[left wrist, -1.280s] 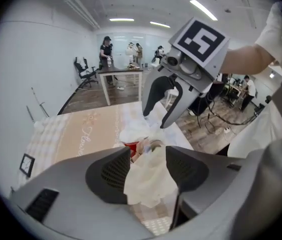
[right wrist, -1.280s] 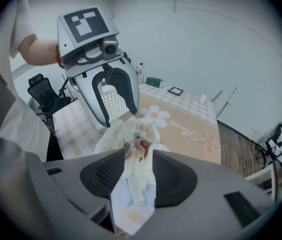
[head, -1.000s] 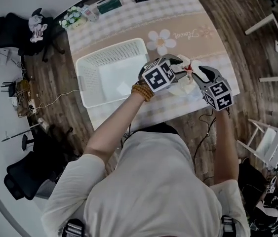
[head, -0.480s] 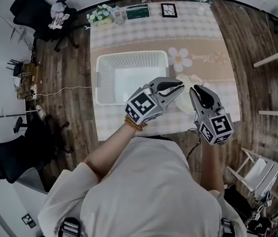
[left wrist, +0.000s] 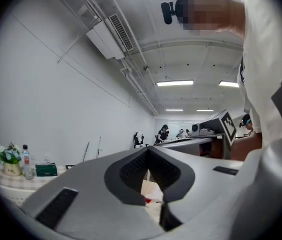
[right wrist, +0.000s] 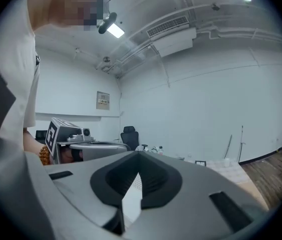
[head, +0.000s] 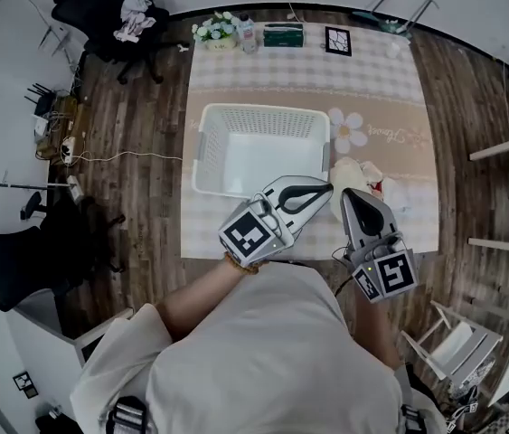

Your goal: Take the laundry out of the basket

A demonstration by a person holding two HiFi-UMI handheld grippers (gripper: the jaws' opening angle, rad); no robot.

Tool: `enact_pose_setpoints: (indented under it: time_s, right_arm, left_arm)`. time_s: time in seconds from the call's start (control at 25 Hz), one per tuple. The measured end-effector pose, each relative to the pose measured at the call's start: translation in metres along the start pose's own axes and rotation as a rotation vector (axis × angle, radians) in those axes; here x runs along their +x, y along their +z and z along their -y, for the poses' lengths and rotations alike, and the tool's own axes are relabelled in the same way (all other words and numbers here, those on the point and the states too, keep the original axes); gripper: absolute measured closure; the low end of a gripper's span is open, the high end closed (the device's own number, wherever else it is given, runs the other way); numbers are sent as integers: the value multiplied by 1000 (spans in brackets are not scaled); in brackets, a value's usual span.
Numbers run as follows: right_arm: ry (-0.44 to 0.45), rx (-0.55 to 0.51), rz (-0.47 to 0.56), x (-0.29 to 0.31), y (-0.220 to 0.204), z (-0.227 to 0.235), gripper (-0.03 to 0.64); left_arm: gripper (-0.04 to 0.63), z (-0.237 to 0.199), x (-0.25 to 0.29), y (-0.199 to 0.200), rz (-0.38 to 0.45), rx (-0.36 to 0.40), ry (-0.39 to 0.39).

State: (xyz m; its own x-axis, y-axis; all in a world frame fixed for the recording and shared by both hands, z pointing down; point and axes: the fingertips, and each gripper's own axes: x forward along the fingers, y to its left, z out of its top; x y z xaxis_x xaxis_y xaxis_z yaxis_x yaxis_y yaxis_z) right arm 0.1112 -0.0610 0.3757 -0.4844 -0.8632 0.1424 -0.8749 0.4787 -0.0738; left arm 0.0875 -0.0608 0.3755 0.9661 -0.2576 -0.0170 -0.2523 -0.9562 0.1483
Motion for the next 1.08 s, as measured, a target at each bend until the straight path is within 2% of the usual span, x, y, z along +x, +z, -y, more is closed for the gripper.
enact_pose_setpoints:
  time_s: [0.28, 0.52, 0.68, 0.92, 1.08]
  right_arm:
    - [19, 2, 9, 5, -1, -13, 601]
    - [27, -13, 16, 10, 5, -17, 601]
    - [23, -18, 9, 10, 3, -17, 601]
    - [19, -22, 4, 10, -3, -16, 601]
    - [19, -26, 7, 12, -3, -17, 601]
  left_arm:
    - [583, -1, -11, 1, 7, 44, 32]
    - [583, -8, -19, -1, 9, -14, 77]
    - [583, -11, -21, -3, 8, 28, 76]
    - [583, -11, -20, -6, 6, -4, 79]
    - [583, -13, -21, -7, 13, 25, 76]
